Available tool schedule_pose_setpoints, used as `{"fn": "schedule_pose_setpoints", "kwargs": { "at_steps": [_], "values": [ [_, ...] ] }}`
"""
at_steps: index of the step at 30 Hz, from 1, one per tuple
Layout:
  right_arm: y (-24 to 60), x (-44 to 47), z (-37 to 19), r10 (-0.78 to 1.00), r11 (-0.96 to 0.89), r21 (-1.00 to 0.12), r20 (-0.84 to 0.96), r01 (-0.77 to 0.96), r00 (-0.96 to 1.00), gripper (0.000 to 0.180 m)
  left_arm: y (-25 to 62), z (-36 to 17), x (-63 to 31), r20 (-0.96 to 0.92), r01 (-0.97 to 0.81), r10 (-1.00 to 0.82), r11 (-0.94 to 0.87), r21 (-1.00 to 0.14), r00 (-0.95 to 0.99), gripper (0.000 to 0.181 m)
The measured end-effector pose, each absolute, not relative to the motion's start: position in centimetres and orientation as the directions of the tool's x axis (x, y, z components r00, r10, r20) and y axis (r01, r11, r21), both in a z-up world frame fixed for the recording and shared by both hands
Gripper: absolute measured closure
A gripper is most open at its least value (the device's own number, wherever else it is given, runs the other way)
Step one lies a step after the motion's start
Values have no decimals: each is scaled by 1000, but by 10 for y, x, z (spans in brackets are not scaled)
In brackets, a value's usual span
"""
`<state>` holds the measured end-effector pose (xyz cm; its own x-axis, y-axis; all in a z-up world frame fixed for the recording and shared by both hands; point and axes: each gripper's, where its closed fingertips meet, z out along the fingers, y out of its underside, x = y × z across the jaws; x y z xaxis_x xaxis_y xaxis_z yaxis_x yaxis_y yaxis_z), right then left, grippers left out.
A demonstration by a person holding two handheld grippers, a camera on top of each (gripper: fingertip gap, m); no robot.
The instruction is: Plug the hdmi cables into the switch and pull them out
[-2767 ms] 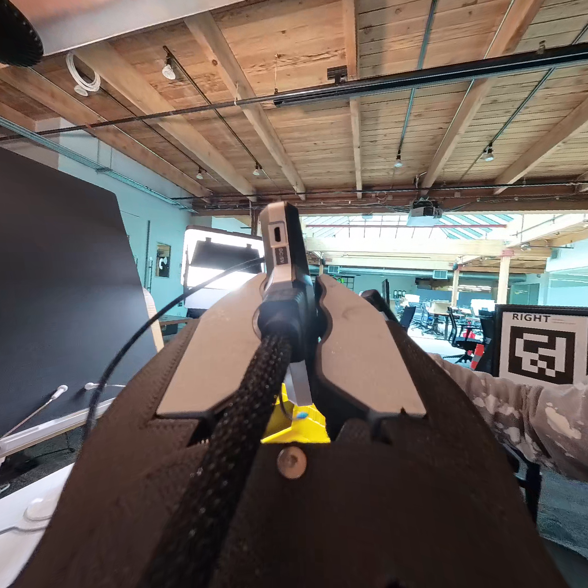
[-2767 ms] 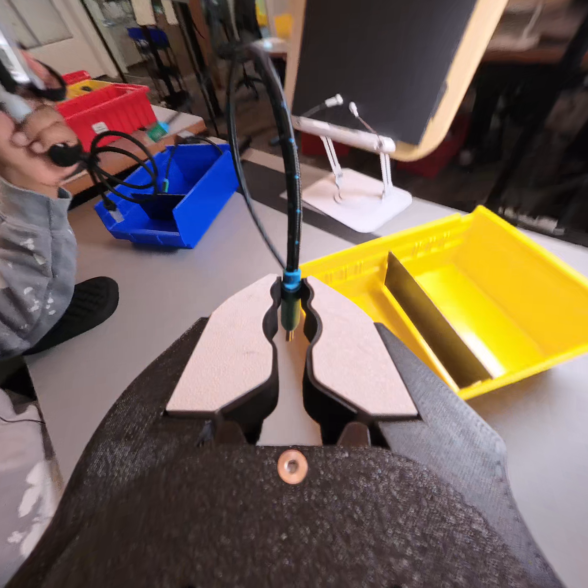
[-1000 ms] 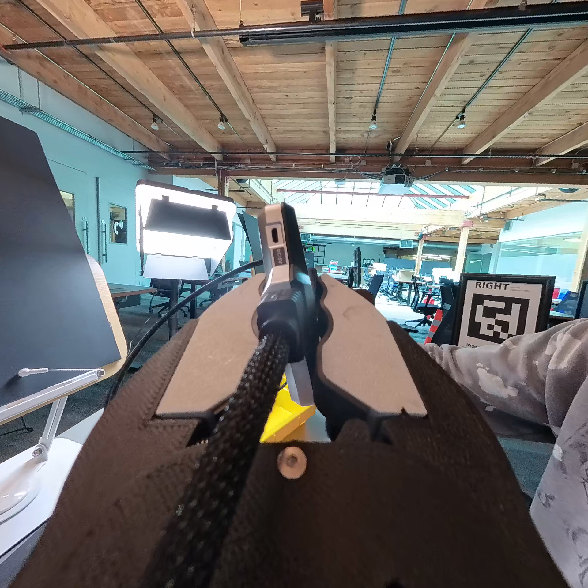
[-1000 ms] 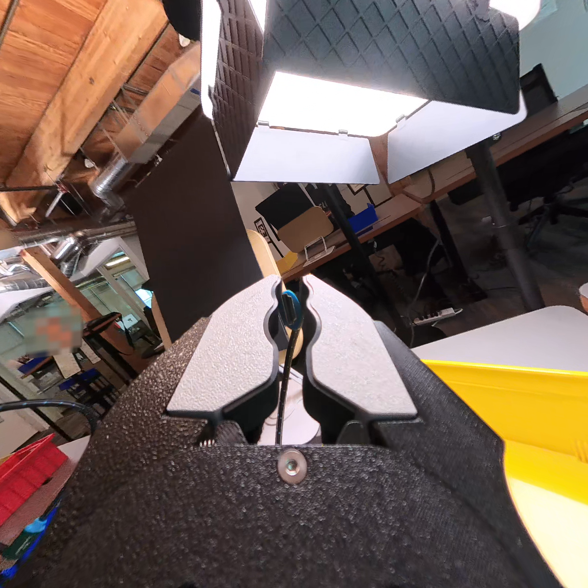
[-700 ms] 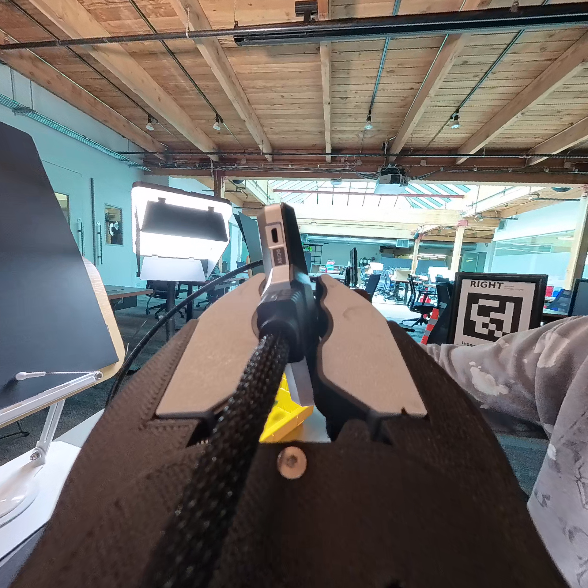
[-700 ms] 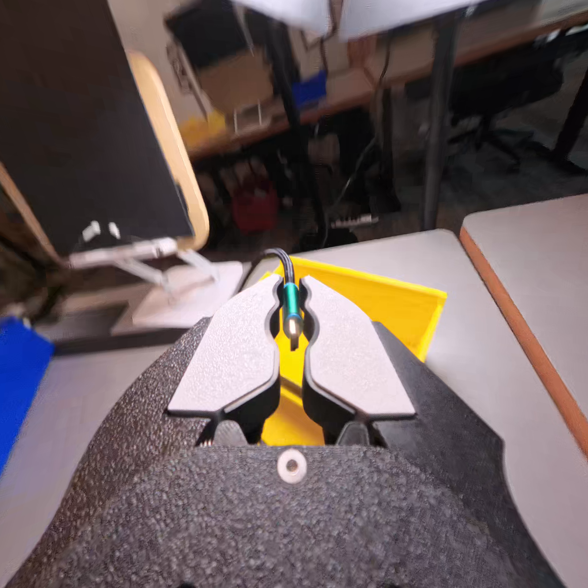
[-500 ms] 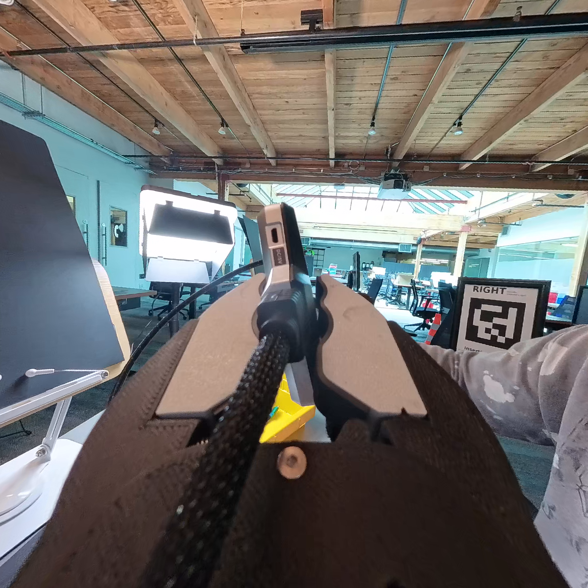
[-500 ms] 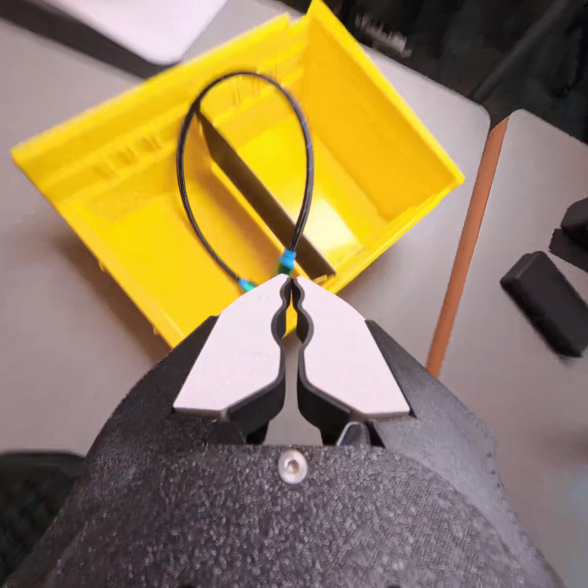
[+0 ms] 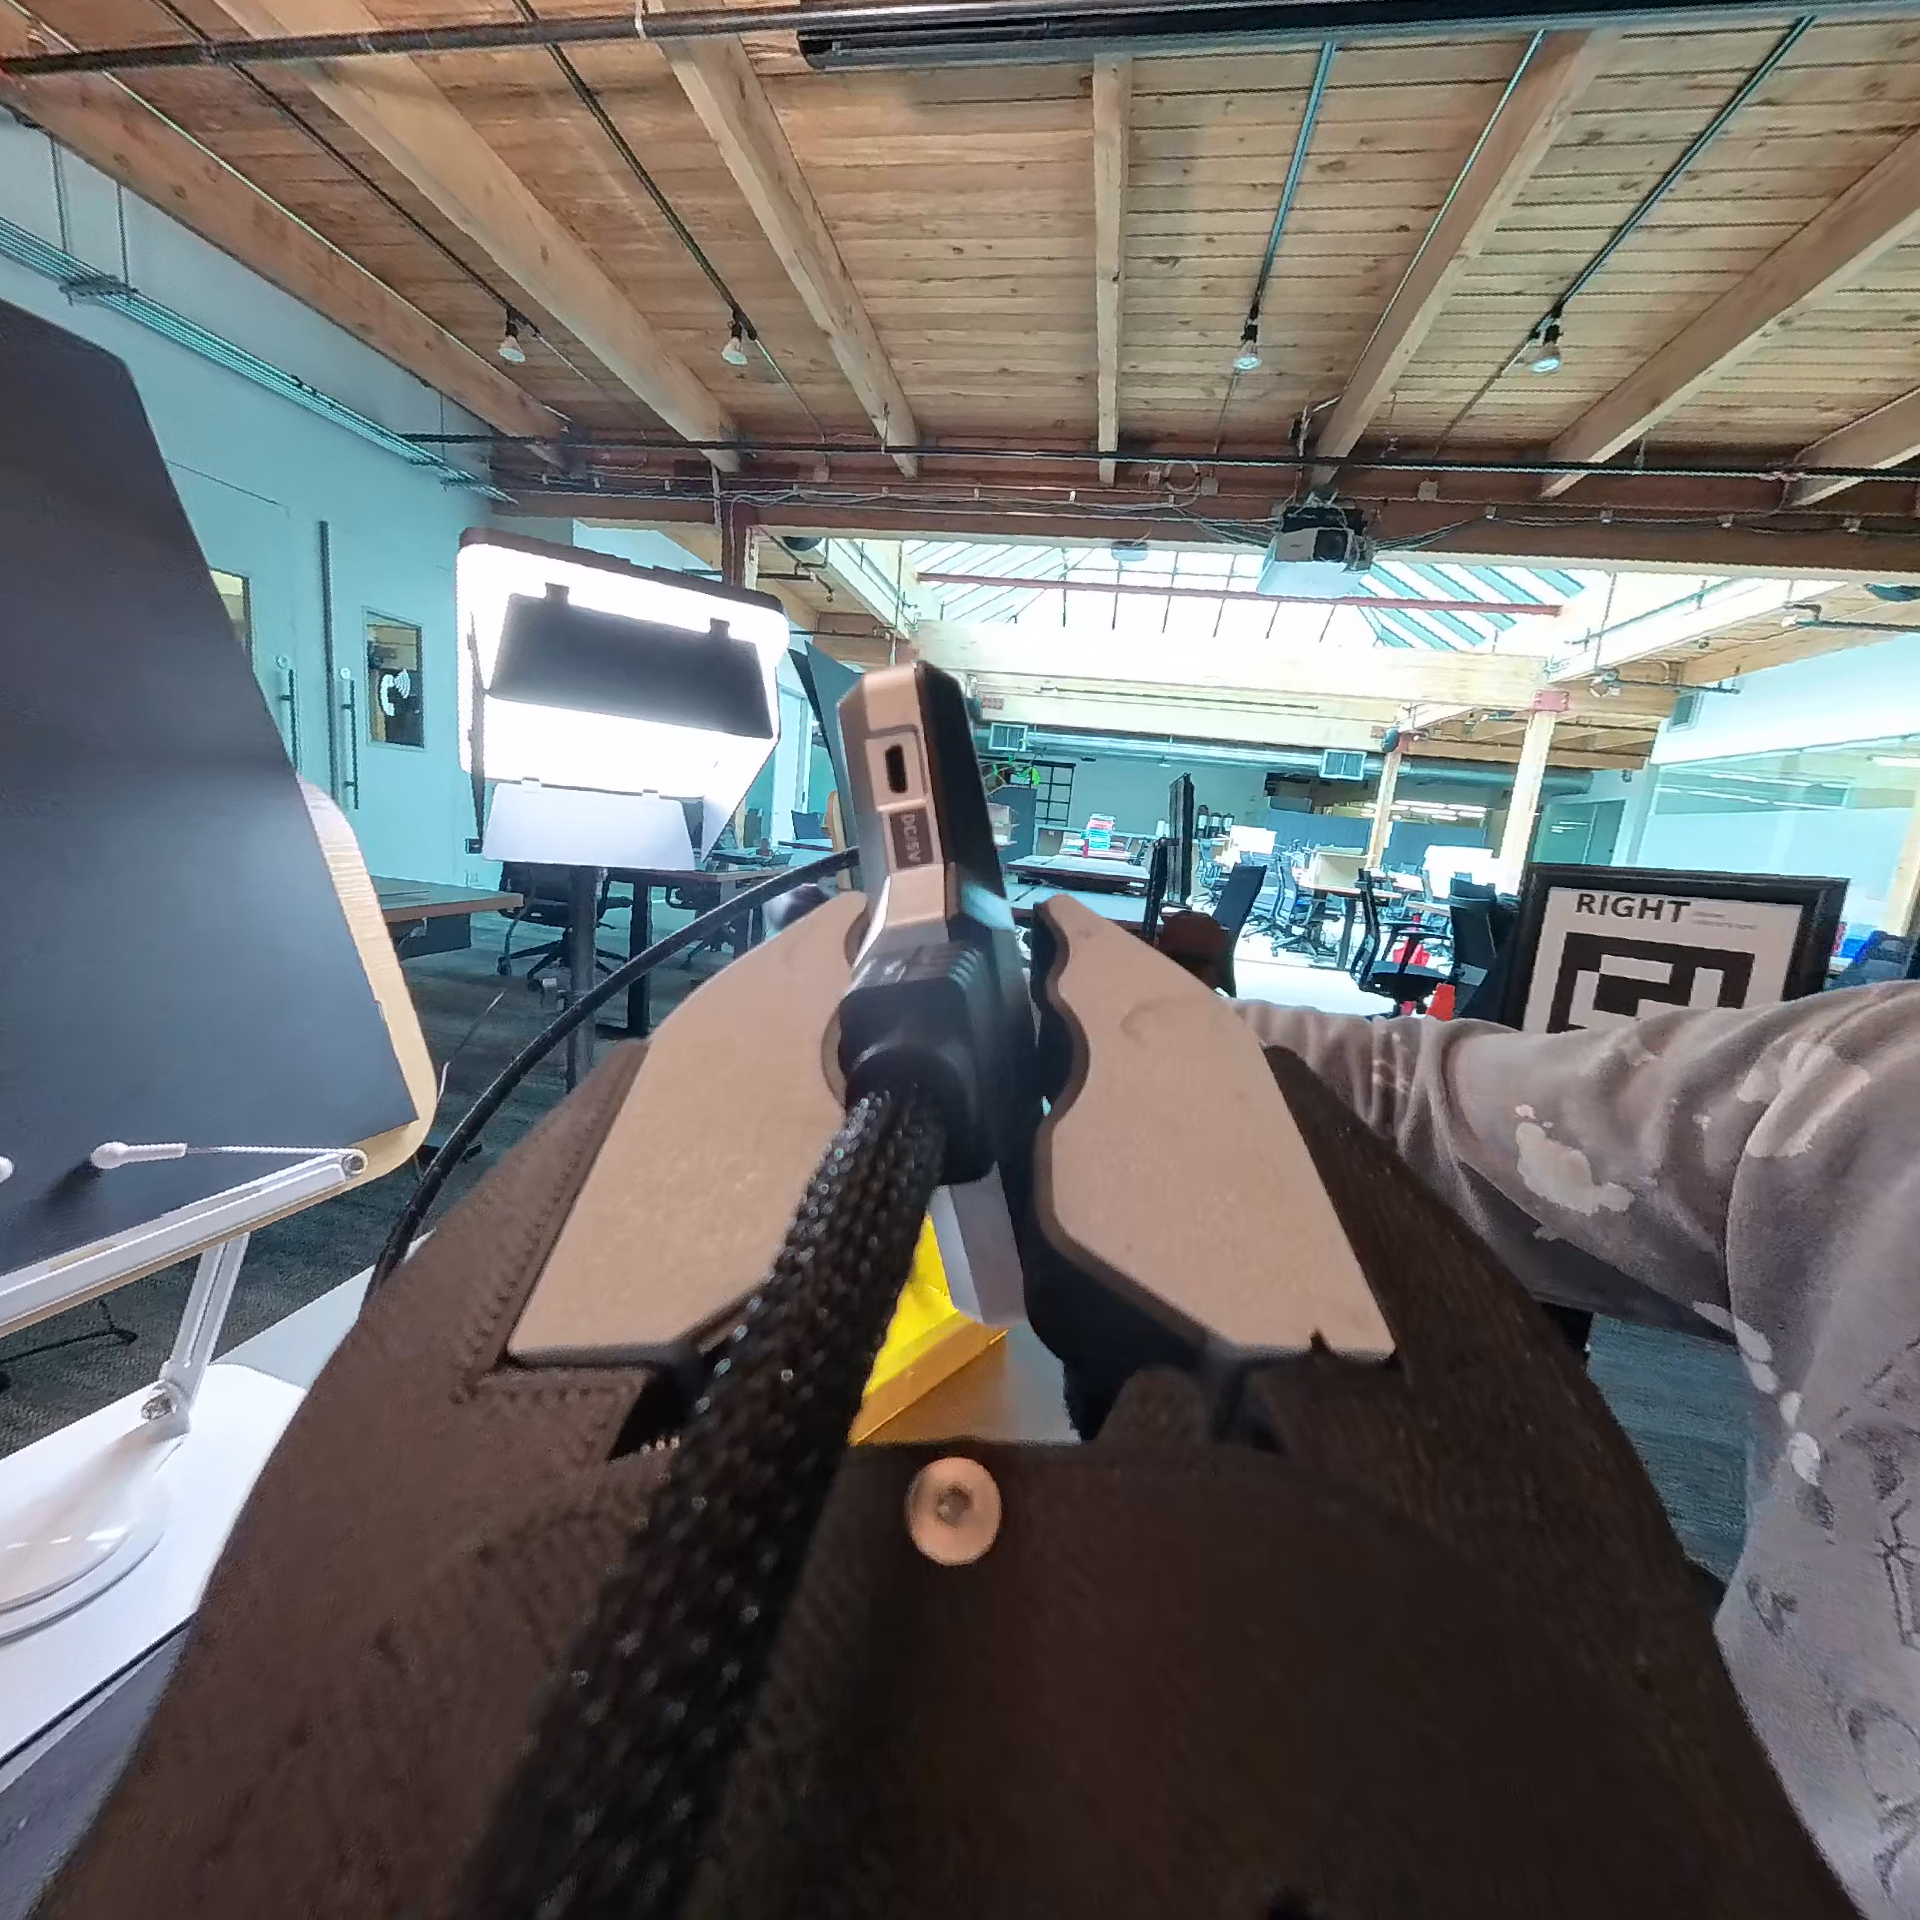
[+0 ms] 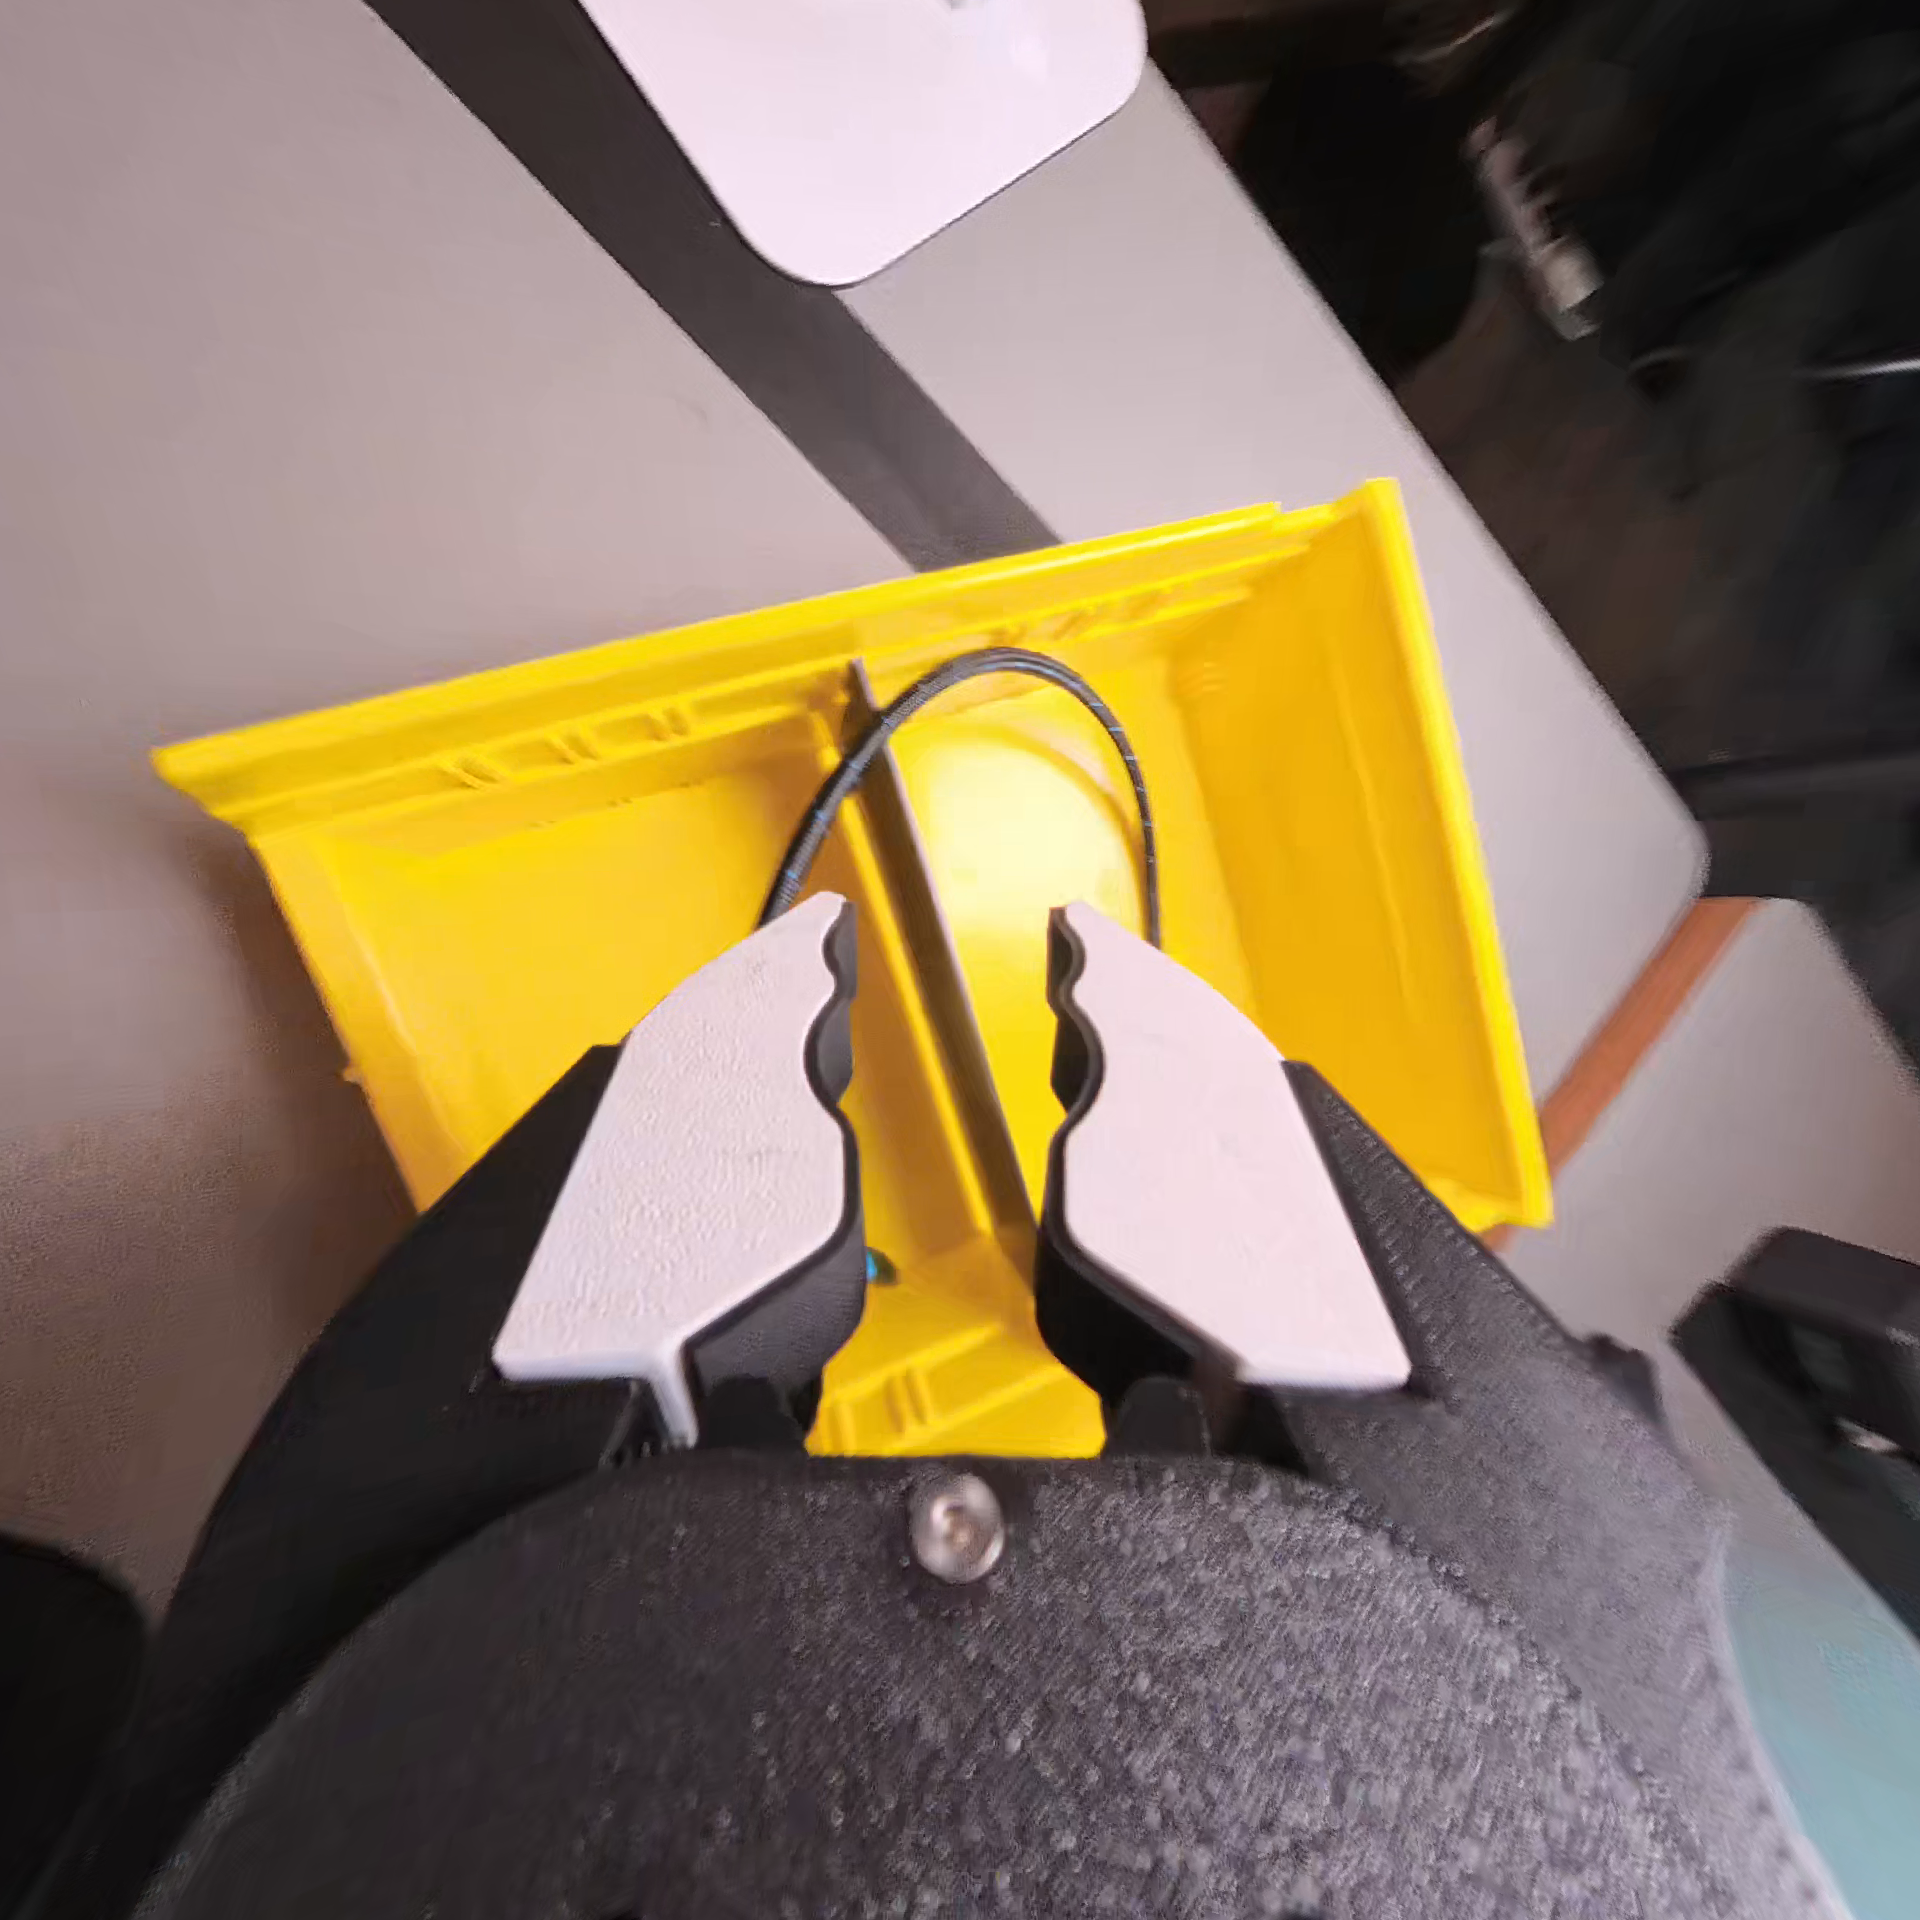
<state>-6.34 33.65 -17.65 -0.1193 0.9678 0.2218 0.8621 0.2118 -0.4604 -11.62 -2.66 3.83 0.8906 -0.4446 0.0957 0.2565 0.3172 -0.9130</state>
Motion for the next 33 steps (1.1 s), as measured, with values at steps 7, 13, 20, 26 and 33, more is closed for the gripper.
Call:
{"fn": "schedule_pose_setpoints", "kwargs": {
  "at_steps": [7, 13, 20, 26, 33],
  "values": [
    [323, -78, -226, 977, 193, -319, 149, 928, -152, 156, -28, 33, -139, 129, 272, -406, 318, -908, 905, 153],
    [329, -84, -180, 985, 123, -511, 166, 851, -43, 171, -25, 30, -142, 143, 283, -406, 309, -908, 903, 153],
    [331, -51, -69, 963, -125, -860, 14, 494, 268, 173, -29, 38, -131, 123, 281, -433, 323, -904, 893, 153],
    [305, -5, -15, 918, -213, -961, -134, 177, 374, 174, -45, 53, -120, 86, 278, -461, 366, -888, 883, 153],
    [283, 27, -42, 817, -247, -969, -218, -18, 535, 174, -72, 71, -118, 50, 282, -475, 432, -857, 878, 153]
  ]
}}
